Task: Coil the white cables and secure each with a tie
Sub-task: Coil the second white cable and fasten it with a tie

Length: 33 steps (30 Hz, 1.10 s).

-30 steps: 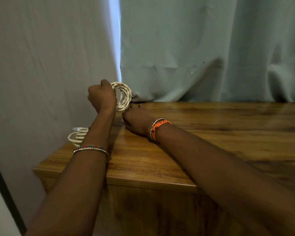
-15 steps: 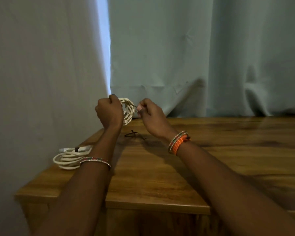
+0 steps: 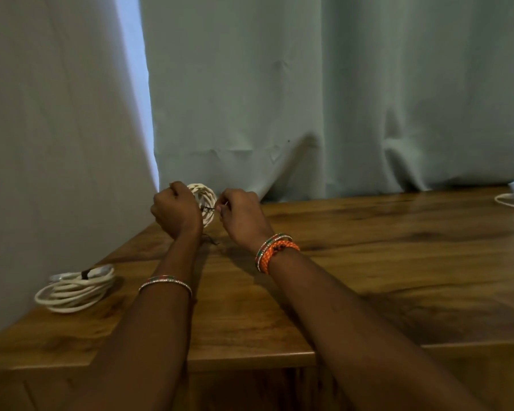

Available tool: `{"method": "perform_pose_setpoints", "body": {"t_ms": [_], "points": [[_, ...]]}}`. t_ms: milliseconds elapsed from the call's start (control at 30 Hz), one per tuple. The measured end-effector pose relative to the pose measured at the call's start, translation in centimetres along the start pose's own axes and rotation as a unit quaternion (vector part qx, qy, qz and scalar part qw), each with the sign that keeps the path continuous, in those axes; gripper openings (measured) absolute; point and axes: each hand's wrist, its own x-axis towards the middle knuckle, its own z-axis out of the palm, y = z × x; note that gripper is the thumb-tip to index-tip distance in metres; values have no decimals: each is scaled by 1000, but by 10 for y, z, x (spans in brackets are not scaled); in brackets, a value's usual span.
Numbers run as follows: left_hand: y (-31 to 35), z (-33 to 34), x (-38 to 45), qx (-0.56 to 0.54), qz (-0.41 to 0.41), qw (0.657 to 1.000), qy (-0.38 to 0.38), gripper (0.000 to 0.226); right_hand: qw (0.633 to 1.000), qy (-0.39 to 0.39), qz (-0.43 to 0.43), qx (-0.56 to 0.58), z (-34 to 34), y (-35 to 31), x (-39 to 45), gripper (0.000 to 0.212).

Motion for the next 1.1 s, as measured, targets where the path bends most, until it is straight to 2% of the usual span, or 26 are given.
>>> {"method": "perform_pose_setpoints", "body": {"t_ms": [167,300,500,700,867,1100], "points": [[-9,-7,1,-4,-12,1000,-28,39,999,-32,1,-35,3,-1,-4,14],[-10,-8,-2,0,-13,999,-42,38,990,-84,-20,-115,5,-3,-7,15],[-11,-6,-2,1,-14,999,-50,39,982,-48,-35,-179,-1,-9,-11,13],[-9,-4,-2,-20,-18,998,-60,37,994,-69,16,-84,4,-5,-11,9],[-9,-7,-3,-13,-32,998,-47,38,997,-38,56,-40,4,0,-8,16],[-8,-5,-4,-13,-16,998,-59,37,987,-32,152,43,-1,3,-4,10]]}}
